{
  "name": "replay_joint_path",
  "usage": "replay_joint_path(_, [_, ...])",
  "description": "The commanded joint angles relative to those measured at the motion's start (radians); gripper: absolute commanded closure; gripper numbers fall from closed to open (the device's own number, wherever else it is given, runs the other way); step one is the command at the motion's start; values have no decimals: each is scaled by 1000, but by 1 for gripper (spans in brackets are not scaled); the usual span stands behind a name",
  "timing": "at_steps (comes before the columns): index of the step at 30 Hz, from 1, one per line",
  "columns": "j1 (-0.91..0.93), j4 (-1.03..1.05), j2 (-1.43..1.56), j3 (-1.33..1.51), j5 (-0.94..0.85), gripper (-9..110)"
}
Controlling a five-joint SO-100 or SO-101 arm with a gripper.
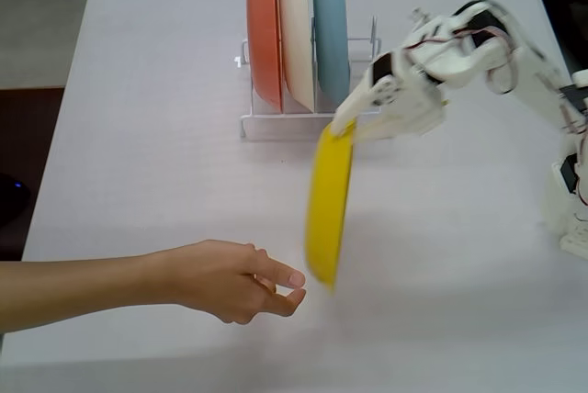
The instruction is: Can you put the plate away?
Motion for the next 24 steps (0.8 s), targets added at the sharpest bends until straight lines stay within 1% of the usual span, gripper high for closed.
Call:
replay_joint_path(1, [-8, -20, 281, 107, -15, 102])
replay_joint_path(6, [34, -49, 505, 264, -143, 102])
replay_joint_path(11, [109, -156, 653, 374, -397, 102])
replay_joint_path(15, [143, -225, 719, 423, -565, 102])
replay_joint_path(20, [230, -249, 796, 480, -690, 102])
replay_joint_path(24, [265, -253, 854, 506, -779, 102])
